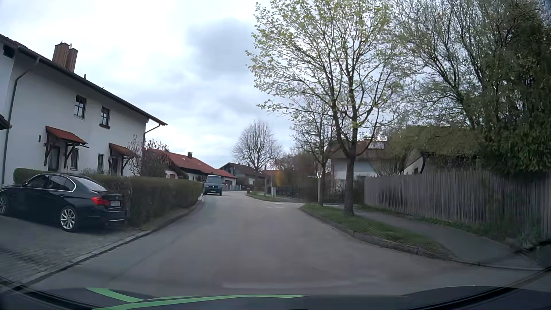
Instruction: Follow the waypoints while adhering to traffic rules and regulations
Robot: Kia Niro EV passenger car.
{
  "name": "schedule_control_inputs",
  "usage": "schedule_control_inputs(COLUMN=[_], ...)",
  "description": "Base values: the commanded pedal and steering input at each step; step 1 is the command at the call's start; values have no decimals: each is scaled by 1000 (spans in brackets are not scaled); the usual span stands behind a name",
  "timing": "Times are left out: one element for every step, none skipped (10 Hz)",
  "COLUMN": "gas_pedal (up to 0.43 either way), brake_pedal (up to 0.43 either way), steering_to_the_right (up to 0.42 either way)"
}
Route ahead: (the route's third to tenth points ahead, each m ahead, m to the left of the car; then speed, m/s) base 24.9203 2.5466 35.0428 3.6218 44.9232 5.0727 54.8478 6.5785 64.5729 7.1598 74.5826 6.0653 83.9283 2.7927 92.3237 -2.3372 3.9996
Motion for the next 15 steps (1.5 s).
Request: schedule_control_inputs(gas_pedal=[220,220,220,220,220,220,220,220,220,220,220,209,197,189,169], brake_pedal=[0,0,0,0,0,0,0,0,0,0,0,0,0,0,0], steering_to_the_right=[-12,-13,-12,-12,-12,-12,-12,-12,-12,-12,-12,-12,-12,-12,-12])
